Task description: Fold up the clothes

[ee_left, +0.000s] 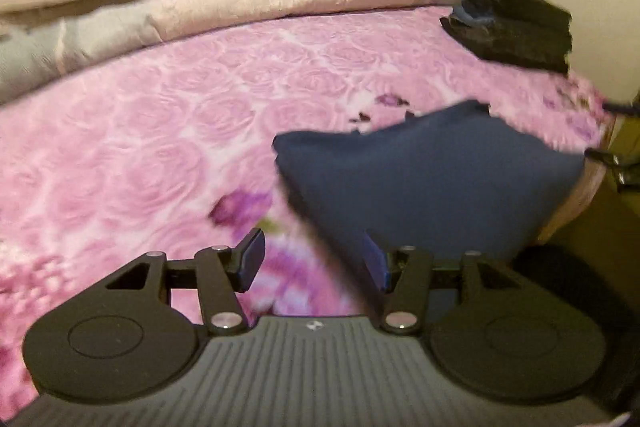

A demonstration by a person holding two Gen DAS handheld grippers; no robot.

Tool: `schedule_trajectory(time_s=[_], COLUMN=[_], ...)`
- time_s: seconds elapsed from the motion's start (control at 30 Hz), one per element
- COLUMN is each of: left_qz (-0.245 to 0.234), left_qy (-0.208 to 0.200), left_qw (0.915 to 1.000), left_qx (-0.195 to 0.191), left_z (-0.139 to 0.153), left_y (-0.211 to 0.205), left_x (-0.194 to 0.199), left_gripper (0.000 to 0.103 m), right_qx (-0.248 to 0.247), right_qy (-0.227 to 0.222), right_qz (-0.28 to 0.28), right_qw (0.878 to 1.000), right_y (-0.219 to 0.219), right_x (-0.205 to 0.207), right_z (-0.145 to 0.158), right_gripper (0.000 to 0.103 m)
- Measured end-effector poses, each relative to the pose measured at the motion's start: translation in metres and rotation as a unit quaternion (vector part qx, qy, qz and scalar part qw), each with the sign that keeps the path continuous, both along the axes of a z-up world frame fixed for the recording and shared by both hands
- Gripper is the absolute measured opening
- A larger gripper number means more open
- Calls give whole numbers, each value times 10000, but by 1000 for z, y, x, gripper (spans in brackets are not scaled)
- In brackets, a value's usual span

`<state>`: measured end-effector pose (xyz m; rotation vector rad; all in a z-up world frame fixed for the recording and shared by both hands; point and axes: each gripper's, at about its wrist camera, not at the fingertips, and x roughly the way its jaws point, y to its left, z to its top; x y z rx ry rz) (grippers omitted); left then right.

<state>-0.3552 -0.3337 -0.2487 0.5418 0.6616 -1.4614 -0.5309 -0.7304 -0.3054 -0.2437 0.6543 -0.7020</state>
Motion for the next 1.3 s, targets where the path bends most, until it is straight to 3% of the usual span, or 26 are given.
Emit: schedule_trajectory(time_s=[0.13, 0.3, 0.33, 0.4, 0.53, 0.6, 0.7, 0.73, 0.8, 0.83, 0.97, 1.03, 1.13, 1.3], left_qz=[25, -9, -26, -136, -450, -491, -519, -512, -492, -488, -489, -435, -287, -106], left_qy=[365, 804, 889, 928, 701, 681, 685, 697, 738, 759, 954, 930, 888, 882], left_qw=[9993, 9961, 9952, 9944, 9953, 9954, 9957, 9957, 9958, 9959, 9923, 9935, 9956, 9960], left_qx=[127, 368, 421, 484, 484, 459, 349, 319, 240, 82, -624, -499, 127, 122], left_z=[-14, -44, -47, -53, -56, -58, -60, -60, -59, -56, -37, -41, -64, -69], left_y=[-50, -117, -124, -137, -140, -138, -131, -129, -125, -122, -109, -117, -134, -137], left_x=[14, 31, 33, 34, 29, 30, 32, 32, 34, 35, 39, 40, 41, 45], left_gripper=[49, 45, 42, 17, 9, 9, 8, 8, 7, 6, 5, 5, 6, 9], right_qx=[511, 1413, 1581, 1840, 2487, 2802, 3140, 3200, 3267, 3317, 3056, 2935, 3000, 3011], right_qy=[-436, -494, -464, -352, -380, -474, -612, -615, -651, -692, -963, -1086, -749, -497], right_qz=[145, 549, 624, 695, 650, 645, 591, 576, 517, 471, 439, 440, 398, 368], right_qw=[9976, 9872, 9844, 9798, 9656, 9566, 9456, 9437, 9415, 9397, 9463, 9488, 9502, 9516], right_y=[-11, -50, -62, -79, -113, -129, -148, -152, -158, -161, -166, -171, -179, -181], right_x=[-3, 29, 38, 50, 66, 71, 76, 78, 79, 79, 73, 70, 87, 99], right_z=[19, 20, 17, 8, -10, -16, -26, -30, -33, -33, -14, -2, -14, -37], right_gripper=[89, 89, 88, 88, 87, 65, 57, 49, 10, 5, 1, 1, 1, 1])
